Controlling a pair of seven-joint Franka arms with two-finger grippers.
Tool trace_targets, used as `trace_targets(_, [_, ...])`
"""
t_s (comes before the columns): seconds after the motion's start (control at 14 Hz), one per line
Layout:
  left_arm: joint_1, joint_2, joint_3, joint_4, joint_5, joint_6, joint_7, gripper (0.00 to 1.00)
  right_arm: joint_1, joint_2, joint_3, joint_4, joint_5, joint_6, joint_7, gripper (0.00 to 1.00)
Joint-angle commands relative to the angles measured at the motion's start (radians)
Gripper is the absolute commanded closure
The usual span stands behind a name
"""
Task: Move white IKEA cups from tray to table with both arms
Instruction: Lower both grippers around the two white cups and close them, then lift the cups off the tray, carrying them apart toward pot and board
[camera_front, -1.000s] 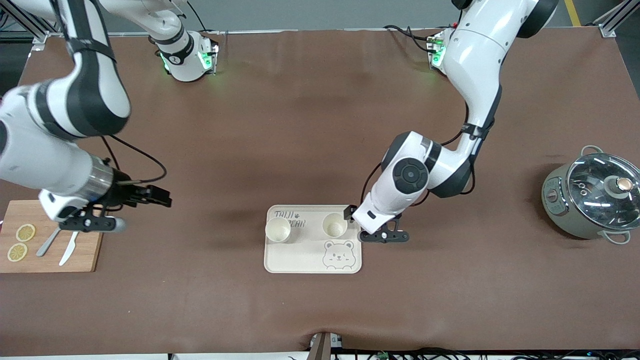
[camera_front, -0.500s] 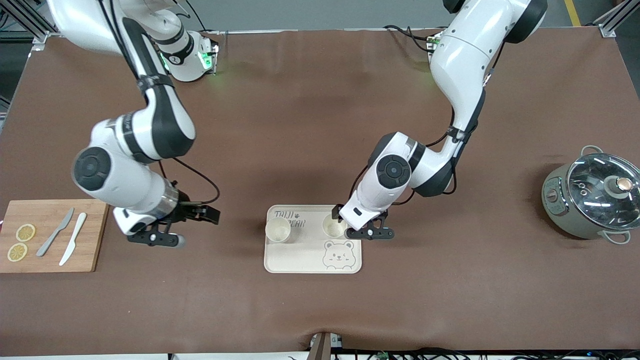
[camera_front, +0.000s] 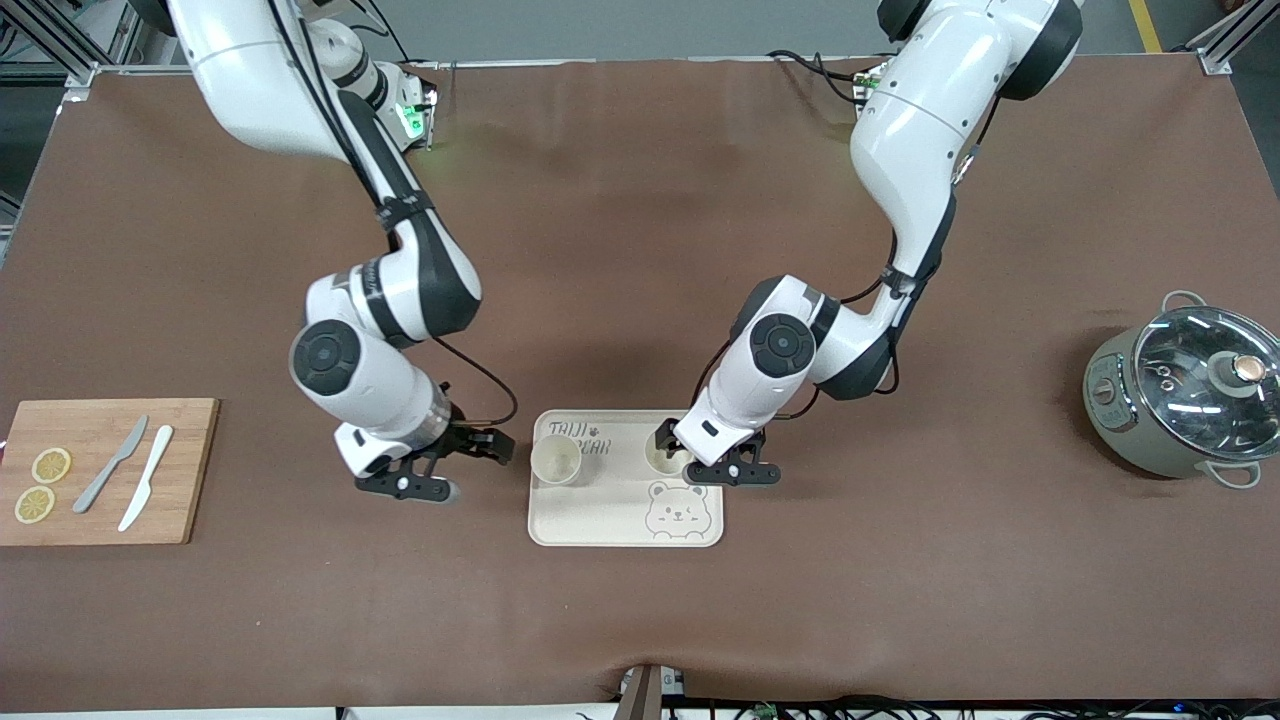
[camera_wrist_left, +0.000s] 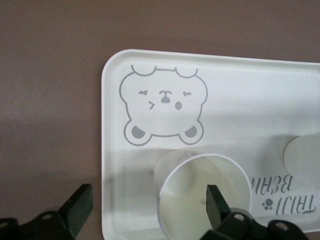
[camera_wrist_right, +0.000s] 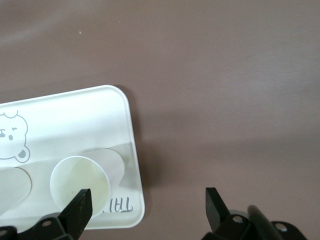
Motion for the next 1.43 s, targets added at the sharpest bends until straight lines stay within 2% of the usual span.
trace_targets(0.0, [-0.018,0.02,0.013,0.025,0.025,0.015,-0.025,0.0,0.021,0.041,-0.008,0.017,0.012,0.065,0.041,0.0])
trace_targets(0.21, [-0.018,0.032,0.013,0.025,0.025,0.027,-0.025,0.0,0.057,0.073,-0.008,0.015,0.007,0.103,0.061,0.0])
trace_targets(0.29, [-0.02,0.032,0.01,0.023,0.006,0.029,-0.059,0.68,0.059,0.083,-0.008,0.014,0.004,0.114,0.062,0.0])
trace_targets(0.36, [-0.018,0.028,0.01,0.02,0.02,0.029,-0.103,1.0,0.062,0.092,-0.008,0.014,0.004,0.126,0.062,0.0])
trace_targets(0.86, [-0.029,0.023,0.011,0.012,0.023,0.026,-0.114,1.0,0.091,0.133,-0.009,0.009,-0.008,0.165,0.058,0.0])
trace_targets(1.07, [-0.014,-0.006,0.011,0.005,0.025,-0.028,-0.114,1.0,0.093,0.133,-0.009,0.009,-0.031,0.165,0.058,0.34])
trace_targets(1.14, [-0.005,-0.026,0.013,0.006,0.025,-0.075,-0.11,1.0,0.094,0.133,-0.009,0.009,-0.031,0.163,0.06,0.39])
trace_targets(1.36, [0.047,-0.121,0.011,0.006,0.026,-0.248,-0.067,1.0,0.1,0.132,-0.009,0.011,-0.031,0.165,0.06,0.77])
